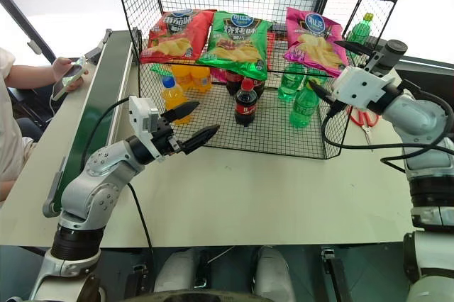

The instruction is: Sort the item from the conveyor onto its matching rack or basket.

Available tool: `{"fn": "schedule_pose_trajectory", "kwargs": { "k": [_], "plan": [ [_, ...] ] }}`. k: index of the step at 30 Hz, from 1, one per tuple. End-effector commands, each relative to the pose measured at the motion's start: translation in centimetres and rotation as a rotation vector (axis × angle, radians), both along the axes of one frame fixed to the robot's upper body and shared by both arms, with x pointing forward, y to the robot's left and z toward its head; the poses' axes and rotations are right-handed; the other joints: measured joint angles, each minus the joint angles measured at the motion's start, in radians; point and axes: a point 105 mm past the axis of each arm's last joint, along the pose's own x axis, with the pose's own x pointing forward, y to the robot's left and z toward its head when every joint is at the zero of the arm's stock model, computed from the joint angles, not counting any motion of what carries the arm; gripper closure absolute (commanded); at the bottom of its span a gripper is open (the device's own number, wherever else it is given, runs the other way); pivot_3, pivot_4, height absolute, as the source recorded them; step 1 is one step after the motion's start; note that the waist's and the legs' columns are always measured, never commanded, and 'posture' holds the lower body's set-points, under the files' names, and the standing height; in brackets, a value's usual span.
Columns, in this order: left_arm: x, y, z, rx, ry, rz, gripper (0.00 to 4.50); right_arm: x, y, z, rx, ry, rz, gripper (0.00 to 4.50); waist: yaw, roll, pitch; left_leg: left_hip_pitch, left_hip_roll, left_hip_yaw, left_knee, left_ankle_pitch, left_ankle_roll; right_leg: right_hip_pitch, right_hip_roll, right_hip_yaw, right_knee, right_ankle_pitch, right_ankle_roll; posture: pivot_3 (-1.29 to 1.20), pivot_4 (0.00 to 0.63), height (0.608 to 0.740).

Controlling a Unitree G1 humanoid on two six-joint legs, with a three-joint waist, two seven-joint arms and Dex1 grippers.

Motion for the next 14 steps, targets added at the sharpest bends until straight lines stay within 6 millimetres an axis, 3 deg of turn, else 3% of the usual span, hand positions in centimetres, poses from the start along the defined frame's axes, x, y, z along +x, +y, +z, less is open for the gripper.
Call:
{"fn": "schedule_pose_trajectory", "kwargs": {
  "k": [1,3,6,9,11,14],
  "plan": [
    [0.0,1.6,0.6,0.030,-0.037,0.031,0.00,-2.4,1.1,2.9,0.239,0.020,0.125,0.08,-0.001,0.000,0.000,0.000,0.000,0.000,0.000,0.000,0.000,0.000,0.000,0.000,0.000,0.000,0.000,0.00,0.150,0.740],
    [0.0,3.4,0.9,0.062,-0.044,0.071,0.00,-3.9,1.9,3.3,0.440,0.152,0.204,0.08,-0.001,0.000,0.000,0.000,0.001,0.000,0.000,-0.001,0.002,0.000,0.000,0.000,0.000,0.000,0.000,0.00,0.150,0.740],
    [-0.2,5.8,0.7,0.135,-0.038,0.107,0.00,-6.1,3.0,1.7,0.468,0.332,0.264,0.08,0.001,0.000,0.000,0.000,0.003,0.000,0.000,-0.005,0.008,-0.001,0.000,0.000,0.000,0.000,-0.001,0.00,0.150,0.740],
    [-0.4,9.1,0.3,0.203,-0.008,0.159,0.00,-9.3,3.8,-2.9,0.409,0.602,0.305,0.08,0.007,0.000,0.000,-0.001,0.003,0.000,0.000,-0.006,0.010,0.000,0.000,-0.001,-0.001,0.000,-0.001,0.00,0.150,0.740],
    [-0.5,11.0,-0.4,0.278,0.005,0.199,0.00,-10.6,2.9,-5.7,0.354,0.712,0.269,0.08,0.009,0.000,0.000,-0.001,0.002,0.000,0.000,-0.007,0.011,0.000,0.000,-0.001,-0.002,0.000,-0.001,0.00,0.150,0.740],
    [-0.8,13.6,-0.8,0.314,0.026,0.224,0.00,-10.7,1.4,-6.9,0.346,0.740,0.217,0.08,0.007,0.001,0.000,-0.001,0.001,0.002,0.000,-0.007,0.012,-0.001,-0.001,0.000,-0.002,0.000,-0.001,0.00,0.150,0.740]
  ]
}}
